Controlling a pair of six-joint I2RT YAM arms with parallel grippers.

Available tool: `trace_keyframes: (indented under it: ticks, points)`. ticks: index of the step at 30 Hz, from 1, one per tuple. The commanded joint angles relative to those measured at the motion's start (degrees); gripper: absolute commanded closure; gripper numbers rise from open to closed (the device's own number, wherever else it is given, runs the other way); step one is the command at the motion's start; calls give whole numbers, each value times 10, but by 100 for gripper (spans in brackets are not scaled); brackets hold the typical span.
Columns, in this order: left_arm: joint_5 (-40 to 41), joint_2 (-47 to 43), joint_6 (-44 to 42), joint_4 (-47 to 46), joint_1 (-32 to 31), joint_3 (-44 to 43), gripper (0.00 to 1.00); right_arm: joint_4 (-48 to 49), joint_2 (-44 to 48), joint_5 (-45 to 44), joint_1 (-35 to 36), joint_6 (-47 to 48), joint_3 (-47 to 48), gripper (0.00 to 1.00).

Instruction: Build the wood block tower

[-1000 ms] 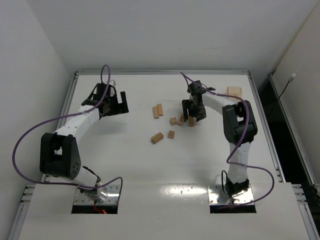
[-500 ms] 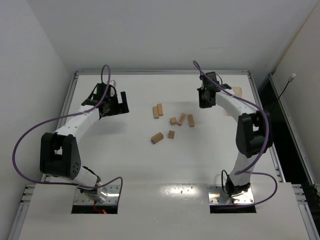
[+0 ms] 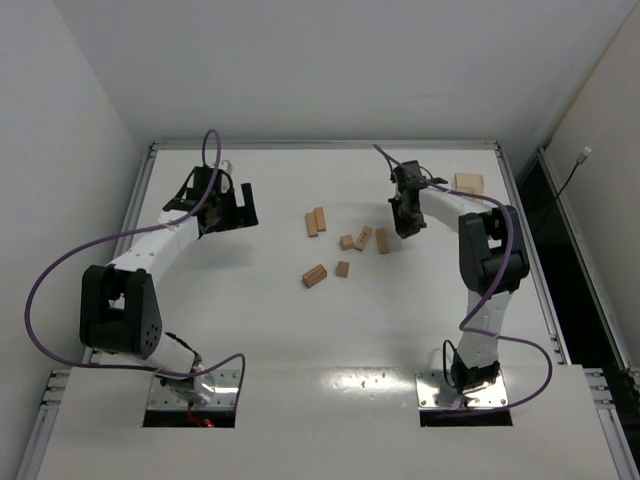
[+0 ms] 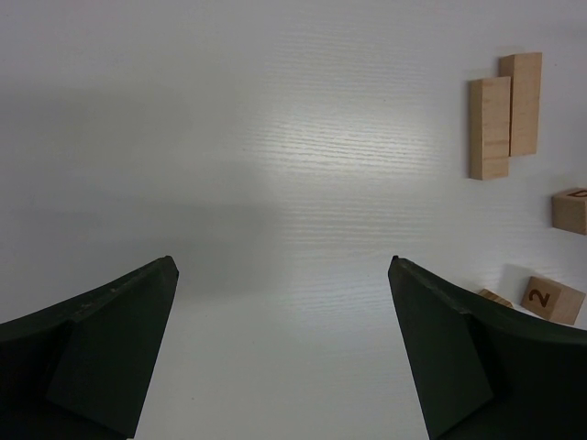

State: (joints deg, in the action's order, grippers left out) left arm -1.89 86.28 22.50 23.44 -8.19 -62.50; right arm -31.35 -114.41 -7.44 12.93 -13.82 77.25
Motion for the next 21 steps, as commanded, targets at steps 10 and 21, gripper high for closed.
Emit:
trace_keyframes:
  ticks: [10, 21]
  points:
    - [-6, 10, 0, -17, -4, -36, 0, 6, -3, 43, 30, -1, 4, 100]
    - [-6, 15, 0, -17, -4, -36, 0, -10, -13, 31, 35, -1, 21, 100]
